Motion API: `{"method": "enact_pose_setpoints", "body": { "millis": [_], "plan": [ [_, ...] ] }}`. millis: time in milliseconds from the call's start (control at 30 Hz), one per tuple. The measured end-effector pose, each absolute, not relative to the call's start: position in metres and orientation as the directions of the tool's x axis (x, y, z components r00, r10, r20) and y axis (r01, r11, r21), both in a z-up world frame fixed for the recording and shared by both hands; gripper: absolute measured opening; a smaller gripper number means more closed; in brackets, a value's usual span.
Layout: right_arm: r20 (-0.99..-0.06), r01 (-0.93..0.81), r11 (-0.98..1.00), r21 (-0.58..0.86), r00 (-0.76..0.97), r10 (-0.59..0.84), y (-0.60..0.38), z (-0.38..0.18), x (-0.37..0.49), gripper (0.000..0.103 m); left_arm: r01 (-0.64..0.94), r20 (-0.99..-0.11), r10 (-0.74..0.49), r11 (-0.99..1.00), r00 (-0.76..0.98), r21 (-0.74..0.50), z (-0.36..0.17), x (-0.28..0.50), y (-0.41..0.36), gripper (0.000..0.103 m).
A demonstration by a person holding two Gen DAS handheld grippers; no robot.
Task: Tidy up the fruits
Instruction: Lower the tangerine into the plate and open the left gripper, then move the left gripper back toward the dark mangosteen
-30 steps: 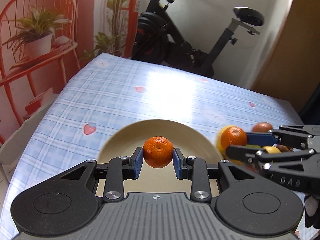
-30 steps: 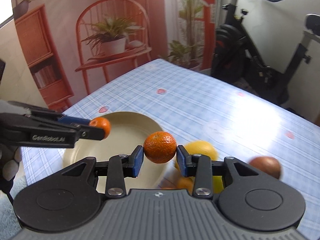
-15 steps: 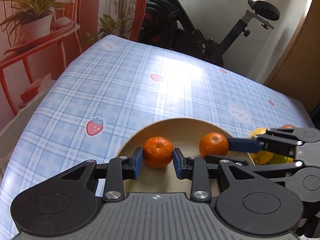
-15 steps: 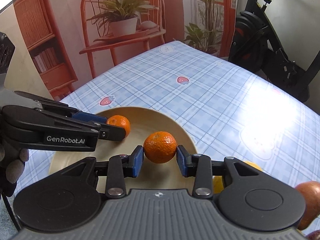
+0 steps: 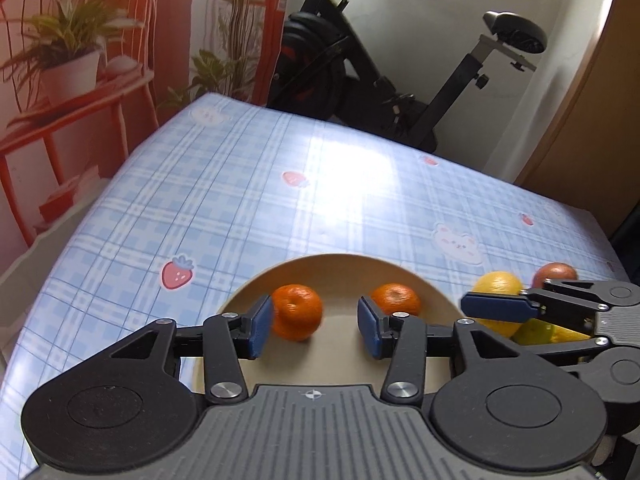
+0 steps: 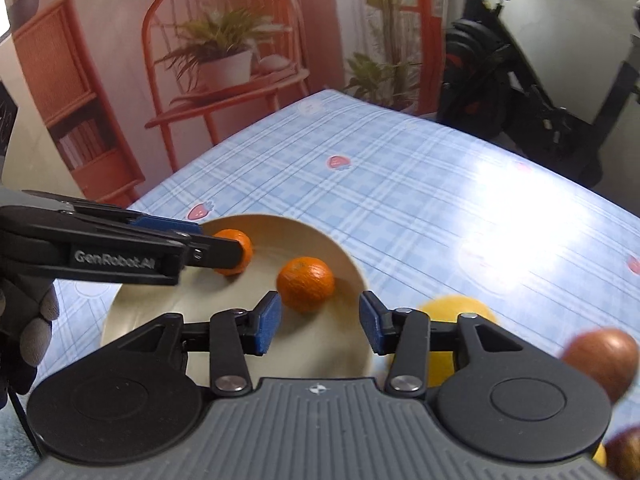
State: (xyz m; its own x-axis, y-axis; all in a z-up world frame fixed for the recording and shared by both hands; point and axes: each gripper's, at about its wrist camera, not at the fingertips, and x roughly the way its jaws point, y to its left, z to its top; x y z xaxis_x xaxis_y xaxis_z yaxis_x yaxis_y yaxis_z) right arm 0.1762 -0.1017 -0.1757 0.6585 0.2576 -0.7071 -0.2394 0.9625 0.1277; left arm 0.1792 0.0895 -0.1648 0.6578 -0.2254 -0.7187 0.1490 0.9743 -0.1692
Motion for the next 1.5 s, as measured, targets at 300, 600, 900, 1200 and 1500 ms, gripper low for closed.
{"method": "enact_pose_setpoints", "body": {
  "millis": [300, 600, 900, 1200, 1500],
  "plan": [
    [-0.660, -0.103, 0.984, 0.146, 0.730, 0.175, -0.155, -0.148, 0.109, 0.047, 0.186, -0.677, -0.268, 0.963, 0.685, -0.193, -0.146, 0.144, 0.050, 0.048],
    [-0.657, 0.005, 0.989, 0.150, 0.748, 0.096, -0.199, -0.147, 0.057, 0.047, 0.279, -0.675, -0.341, 0.938, 0.654, -0.203, -0.147, 0.119, 0.006, 0.048],
    [-0.678, -0.037, 0.989, 0.140, 0.724, 0.123, -0.191, -0.159, 0.028, 0.047, 0.311, -0.691, -0.337, 0.935, 0.639, -0.168, -0.156, 0.111, -0.007, 0.048],
    [-0.683, -0.019, 0.990, 0.142, 0.722, 0.112, -0.188, -0.164, 0.022, 0.047, 0.318, -0.700, -0.340, 0.933, 0.628, -0.167, -0.155, 0.103, -0.006, 0.048],
    [-0.683, 0.026, 0.988, 0.151, 0.725, 0.085, -0.206, -0.164, 0.024, 0.047, 0.320, -0.700, -0.342, 0.932, 0.627, -0.168, -0.154, 0.104, -0.006, 0.048]
  ]
}}
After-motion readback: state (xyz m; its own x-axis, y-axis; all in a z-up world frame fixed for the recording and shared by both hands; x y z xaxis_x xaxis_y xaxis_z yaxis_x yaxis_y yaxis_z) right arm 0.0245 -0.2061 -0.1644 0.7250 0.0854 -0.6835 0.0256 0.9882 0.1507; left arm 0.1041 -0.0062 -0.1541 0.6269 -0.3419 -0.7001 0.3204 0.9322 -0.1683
